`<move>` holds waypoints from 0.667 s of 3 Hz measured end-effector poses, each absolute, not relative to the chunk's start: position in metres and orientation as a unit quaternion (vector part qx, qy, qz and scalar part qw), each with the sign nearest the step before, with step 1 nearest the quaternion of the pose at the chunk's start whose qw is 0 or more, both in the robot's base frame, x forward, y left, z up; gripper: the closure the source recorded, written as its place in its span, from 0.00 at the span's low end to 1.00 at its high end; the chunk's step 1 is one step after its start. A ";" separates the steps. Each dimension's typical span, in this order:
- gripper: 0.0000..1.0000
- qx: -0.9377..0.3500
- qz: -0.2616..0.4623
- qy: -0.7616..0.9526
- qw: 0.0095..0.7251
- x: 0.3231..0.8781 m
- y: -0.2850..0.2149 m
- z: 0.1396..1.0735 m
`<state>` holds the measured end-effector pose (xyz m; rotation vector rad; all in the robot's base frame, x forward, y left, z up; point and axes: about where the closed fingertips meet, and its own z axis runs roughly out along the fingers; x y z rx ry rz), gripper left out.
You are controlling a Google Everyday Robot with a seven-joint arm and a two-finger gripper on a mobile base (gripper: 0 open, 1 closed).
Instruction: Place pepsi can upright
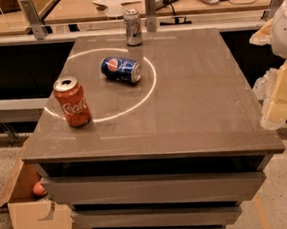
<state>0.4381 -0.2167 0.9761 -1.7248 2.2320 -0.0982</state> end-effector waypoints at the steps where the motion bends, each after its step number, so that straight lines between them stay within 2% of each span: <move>1: 0.00 -0.603 -0.034 0.781 0.159 0.438 -0.217 0.976; 2: 0.00 -0.591 -0.036 0.789 0.162 0.458 -0.206 0.983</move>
Offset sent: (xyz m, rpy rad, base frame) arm 0.0815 0.0427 0.0233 0.0212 0.0018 -0.1263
